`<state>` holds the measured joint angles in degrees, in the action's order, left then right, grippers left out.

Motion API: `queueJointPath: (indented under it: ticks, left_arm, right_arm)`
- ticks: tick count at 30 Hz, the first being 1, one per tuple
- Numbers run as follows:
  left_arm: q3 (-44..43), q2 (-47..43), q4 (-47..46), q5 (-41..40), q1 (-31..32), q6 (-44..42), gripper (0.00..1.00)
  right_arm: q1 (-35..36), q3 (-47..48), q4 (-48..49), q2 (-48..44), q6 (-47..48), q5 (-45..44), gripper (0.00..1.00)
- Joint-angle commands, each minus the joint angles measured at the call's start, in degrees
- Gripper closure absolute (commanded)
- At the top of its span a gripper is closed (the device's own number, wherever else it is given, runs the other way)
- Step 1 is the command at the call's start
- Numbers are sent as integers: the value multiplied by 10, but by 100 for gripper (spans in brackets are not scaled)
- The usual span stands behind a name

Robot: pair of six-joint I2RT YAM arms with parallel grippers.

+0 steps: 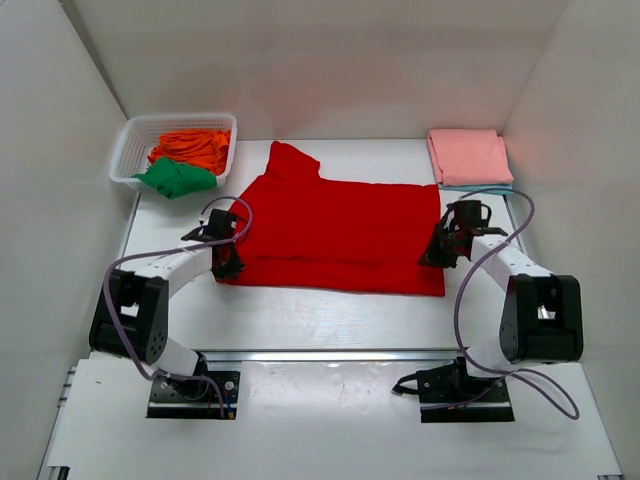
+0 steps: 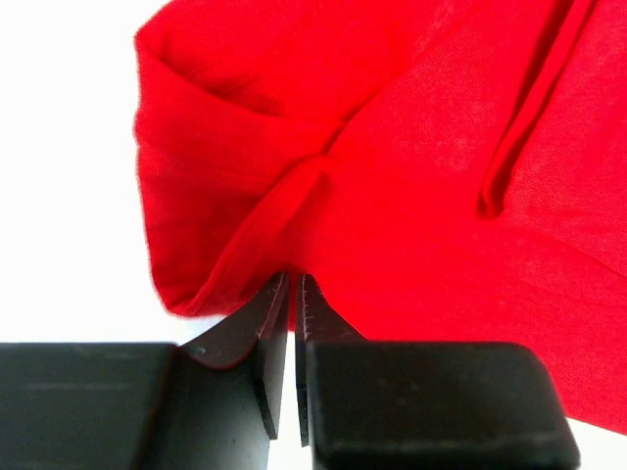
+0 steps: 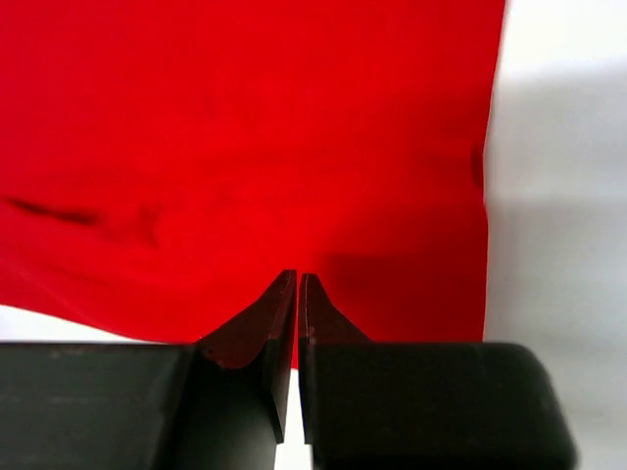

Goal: Fold and stack the t-shirts
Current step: Fold the flattened tshirt in 1/3 of the way

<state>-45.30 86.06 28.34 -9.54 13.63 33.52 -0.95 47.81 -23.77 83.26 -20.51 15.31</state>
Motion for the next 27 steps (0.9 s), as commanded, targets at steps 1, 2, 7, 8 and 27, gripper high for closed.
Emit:
queueJointPath:
  ticks: [1, 2, 7, 8, 27]
  left_arm:
    - [2, -53, -36, -47, 10, 19, 81]
    - [-1, -45, -33, -51, 10, 22, 81]
    - [-23, 16, 25, -51, 23, 21, 85]
    - [-16, 16, 34, -47, 33, 20, 86]
    - [88, -96, 151, 27, 127, 51, 93]
  right_arm:
    - [18, -20, 32, -1, -16, -6, 97]
    - [29, -25, 29, 2, -22, -9, 97]
    - [28, -25, 10, 41, -1, 2, 97]
    - [27, -32, 0, 43, 0, 2, 97]
    - [10, -92, -144, -3, 45, 1, 96]
